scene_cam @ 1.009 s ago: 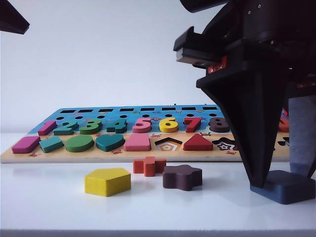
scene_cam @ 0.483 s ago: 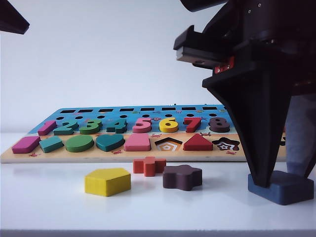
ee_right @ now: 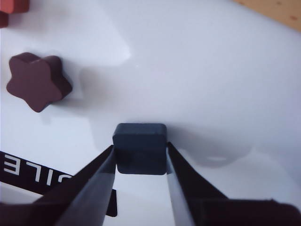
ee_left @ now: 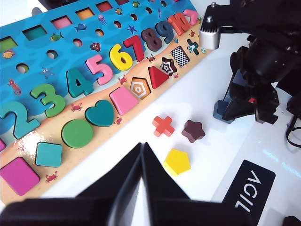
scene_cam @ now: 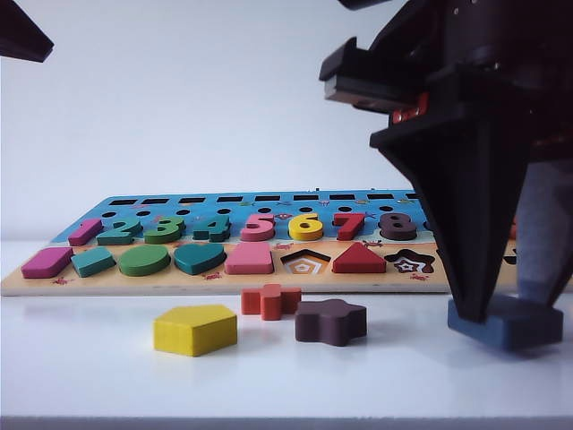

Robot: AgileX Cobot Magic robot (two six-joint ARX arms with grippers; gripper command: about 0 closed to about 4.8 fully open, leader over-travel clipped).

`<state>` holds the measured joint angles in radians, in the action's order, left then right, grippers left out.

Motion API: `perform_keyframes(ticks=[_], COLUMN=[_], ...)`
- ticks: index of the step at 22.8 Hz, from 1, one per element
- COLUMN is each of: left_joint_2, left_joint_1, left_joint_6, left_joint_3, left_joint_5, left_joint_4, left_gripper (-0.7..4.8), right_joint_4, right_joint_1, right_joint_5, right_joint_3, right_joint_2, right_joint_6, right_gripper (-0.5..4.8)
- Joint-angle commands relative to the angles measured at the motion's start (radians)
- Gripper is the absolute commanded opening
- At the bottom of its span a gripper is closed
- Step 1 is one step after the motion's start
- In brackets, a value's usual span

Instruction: Insert the cube into the slot.

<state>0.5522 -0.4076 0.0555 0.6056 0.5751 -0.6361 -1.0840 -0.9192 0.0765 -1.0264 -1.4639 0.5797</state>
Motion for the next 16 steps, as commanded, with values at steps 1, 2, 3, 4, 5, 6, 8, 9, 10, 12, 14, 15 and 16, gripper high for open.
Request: perform_keyframes(ticks=[1, 2, 3, 4, 5, 6, 8, 9, 10, 12, 14, 15, 16], left_joint_2=[-0.002, -0.002, -0.002, -0.002, -0.002, -0.002, -0.002, -0.002, -0.002, -0.002, -0.002, -0.002, -0.002], left_joint_1=[-0.001, -0.001, -0.001, -0.001, -0.001, -0.001, -0.001, -0.001, -0.001, -0.001, -0.001, -0.001, -0.001], left_joint_6=[0.005, 0.005, 0.005, 0.005, 0.005, 0.005, 0.005, 0.005, 0.005, 0.005, 0.005, 0.005, 0.005], left_joint_3=[0.003, 0.003, 0.003, 0.003, 0.003, 0.003, 0.003, 0.003, 0.003, 0.003, 0.003, 0.003, 0.003], left_joint_5=[0.008, 0.008, 0.008, 0.008, 0.008, 0.008, 0.008, 0.008, 0.008, 0.008, 0.008, 0.008, 0.008], left_joint_4=[0.017, 0.017, 0.017, 0.017, 0.017, 0.017, 0.017, 0.017, 0.017, 0.017, 0.017, 0.017, 0.017], left_gripper=[0.09, 0.09, 0.09, 0.09, 0.09, 0.09, 0.09, 0.09, 0.1, 0.09, 0.09, 0.09, 0.09], right_joint_4=[0.034, 0.043, 0.05, 0.062, 0.069, 0.072, 0.089, 0.089, 0.087, 0.092, 0.1, 0.103, 0.106], right_joint_1=[0.023, 0.041, 0.051, 0.064, 0.073, 0.082, 0.111, 0.122, 0.134, 0.175, 0.189, 0.192, 0.198], right_joint_5=[-0.064, -0.087, -0.108, -0.153, -0.183, -0.202, -0.212, -0.217, -0.224, -0.234, -0.233, -0.233, -0.231], right_joint_3=[-0.014, -0.023, -0.028, -0.036, -0.041, -0.045, -0.045, -0.045, -0.045, -0.045, -0.045, -0.045, -0.045], right_joint_2=[0.043, 0.067, 0.083, 0.111, 0.126, 0.141, 0.176, 0.181, 0.184, 0.185, 0.185, 0.185, 0.185], right_joint_6=[0.003, 0.003, 0.003, 0.005, 0.008, 0.013, 0.023, 0.024, 0.023, 0.023, 0.023, 0.023, 0.023], right_gripper=[1.21, 1.19, 1.11, 0.98, 0.9, 0.89, 0.75, 0.66, 0.59, 0.49, 0.49, 0.49, 0.49])
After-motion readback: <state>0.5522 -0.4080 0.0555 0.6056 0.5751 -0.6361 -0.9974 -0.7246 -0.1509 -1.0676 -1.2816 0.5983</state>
